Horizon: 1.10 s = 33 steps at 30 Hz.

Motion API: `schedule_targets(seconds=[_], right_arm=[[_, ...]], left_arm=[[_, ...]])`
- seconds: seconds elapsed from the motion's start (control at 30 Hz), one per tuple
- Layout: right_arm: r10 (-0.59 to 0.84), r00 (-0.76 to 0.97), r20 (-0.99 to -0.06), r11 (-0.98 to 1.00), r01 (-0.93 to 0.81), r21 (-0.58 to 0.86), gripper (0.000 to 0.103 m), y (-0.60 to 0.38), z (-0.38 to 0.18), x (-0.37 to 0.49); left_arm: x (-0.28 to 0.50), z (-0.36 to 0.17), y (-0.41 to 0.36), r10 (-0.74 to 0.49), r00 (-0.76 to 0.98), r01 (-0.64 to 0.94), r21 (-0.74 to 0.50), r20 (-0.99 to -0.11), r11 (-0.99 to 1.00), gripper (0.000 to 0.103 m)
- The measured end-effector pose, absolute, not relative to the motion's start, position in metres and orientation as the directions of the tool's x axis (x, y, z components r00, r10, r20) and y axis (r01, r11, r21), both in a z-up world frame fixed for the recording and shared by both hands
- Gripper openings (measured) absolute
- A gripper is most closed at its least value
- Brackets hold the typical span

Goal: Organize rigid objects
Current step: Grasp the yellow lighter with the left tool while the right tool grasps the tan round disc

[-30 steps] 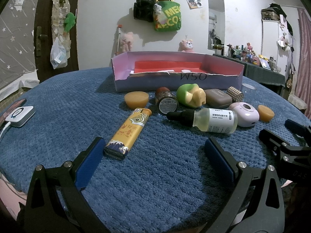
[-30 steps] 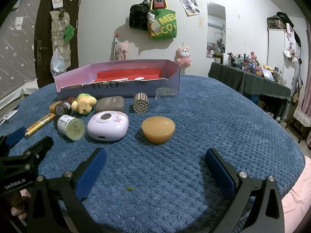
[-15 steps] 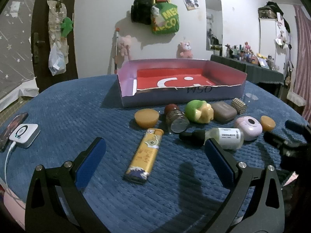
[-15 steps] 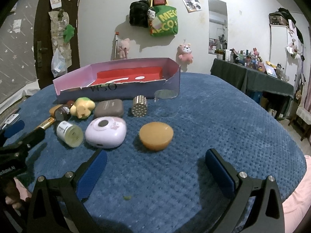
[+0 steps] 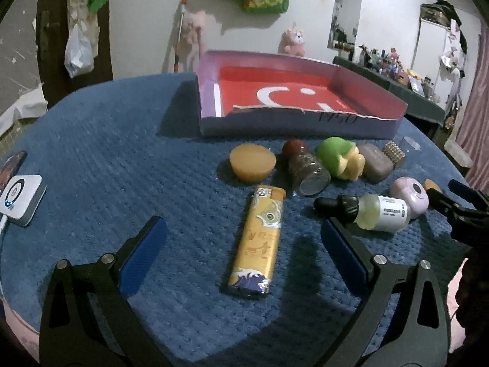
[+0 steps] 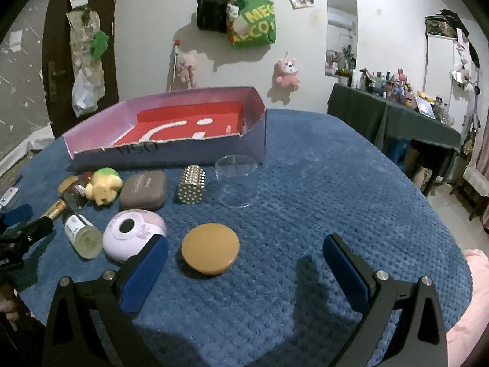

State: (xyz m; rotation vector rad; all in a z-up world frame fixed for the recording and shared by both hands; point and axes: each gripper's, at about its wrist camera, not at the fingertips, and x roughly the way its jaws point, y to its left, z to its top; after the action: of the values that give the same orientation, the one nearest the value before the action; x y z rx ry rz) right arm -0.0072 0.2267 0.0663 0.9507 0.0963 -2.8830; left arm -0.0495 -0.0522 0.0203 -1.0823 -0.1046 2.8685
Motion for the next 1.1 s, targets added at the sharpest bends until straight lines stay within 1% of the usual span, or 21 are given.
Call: schedule_targets(seconds=[0.07, 0.13, 0.17, 0.2, 0.23, 0.3, 0.33, 0.4, 0.43, 0.47, 0.5, 0.63, 0.77, 0.97, 1.1], right_arm=[[-0.094, -0.780, -0.619, -0.991, 0.132, -0.016, 0.102, 0.227, 0.066, -0.012], [-0.093, -0.764, -0.638, -0.991, 0.136, -0.018, 0.098, 0.228, 0.065, -0.016], [-0.093, -0.760, -0.643, -0.990, 0.139, -0.021, 0.095, 0.228, 0.064, -0.018], [-0.093, -0.755, -0.650, -0.990, 0.142, -0.024, 0.090, 0.228, 0.063, -0.019], [-0.095, -0.749, -0.655, -0.989, 0.147, -0.025, 0.088, 0.228, 0.062, -0.020], [-0.104, -0.750, -0.653, -0.987, 0.157, -0.024, 0.083, 0.228, 0.061, -0.020], [-0.114, -0.751, -0.651, -0.985, 0.170, -0.023, 0.079, 0.227, 0.061, -0.019], [-0.137, -0.752, -0.645, -0.980, 0.198, -0.024, 0.064, 0.224, 0.061, -0.017], [-0.148, -0.751, -0.643, -0.977, 0.212, -0.022, 0.060, 0.222, 0.061, -0.016], [-0.165, -0.749, -0.642, -0.973, 0.229, -0.017, 0.048, 0.221, 0.062, -0.015], [-0.165, -0.751, -0.639, -0.972, 0.232, -0.022, 0.039, 0.220, 0.063, -0.014], [-0.193, -0.749, -0.634, -0.971, 0.238, 0.015, 0.040, 0.223, 0.067, -0.013], [-0.199, -0.771, -0.605, -0.973, 0.231, 0.025, 0.040, 0.226, 0.080, -0.015], [-0.205, -0.798, -0.567, -0.971, 0.240, 0.012, 0.040, 0.225, 0.103, -0.017], [-0.213, -0.792, -0.572, -0.968, 0.252, 0.011, 0.040, 0.222, 0.103, -0.018]], left_arm=[[-0.051, 0.020, -0.054, 0.090, -0.738, -0.045, -0.084, -0.668, -0.995, 0.095], [-0.053, 0.020, -0.053, 0.079, -0.731, -0.051, -0.060, -0.678, -0.997, 0.087], [-0.054, 0.020, -0.052, 0.072, -0.728, -0.056, -0.045, -0.682, -0.997, 0.085], [-0.055, 0.020, -0.052, 0.069, -0.726, -0.059, -0.038, -0.684, -0.998, 0.080], [-0.055, 0.020, -0.051, 0.064, -0.726, -0.062, -0.027, -0.685, -0.998, 0.075], [-0.056, 0.021, -0.050, 0.066, -0.728, -0.076, -0.014, -0.682, -0.997, 0.059], [-0.056, 0.022, -0.050, 0.081, -0.727, -0.090, -0.023, -0.682, -0.996, 0.053], [-0.054, 0.023, -0.049, 0.092, -0.728, -0.102, -0.025, -0.679, -0.994, 0.036], [-0.054, 0.024, -0.048, 0.094, -0.731, -0.109, -0.021, -0.676, -0.994, 0.026], [-0.054, 0.024, -0.048, 0.100, -0.728, -0.114, -0.025, -0.678, -0.993, 0.026], [-0.054, 0.025, -0.047, 0.103, -0.727, -0.116, -0.025, -0.679, -0.993, 0.022], [-0.057, 0.030, -0.043, 0.143, -0.715, -0.149, -0.050, -0.684, -0.988, 0.022], [-0.054, 0.045, -0.036, 0.151, -0.743, -0.168, -0.036, -0.652, -0.985, 0.022], [-0.051, 0.058, -0.032, 0.170, -0.761, -0.183, -0.044, -0.626, -0.982, 0.022], [-0.053, 0.060, -0.028, 0.171, -0.764, -0.188, -0.038, -0.622, -0.981, 0.022]])
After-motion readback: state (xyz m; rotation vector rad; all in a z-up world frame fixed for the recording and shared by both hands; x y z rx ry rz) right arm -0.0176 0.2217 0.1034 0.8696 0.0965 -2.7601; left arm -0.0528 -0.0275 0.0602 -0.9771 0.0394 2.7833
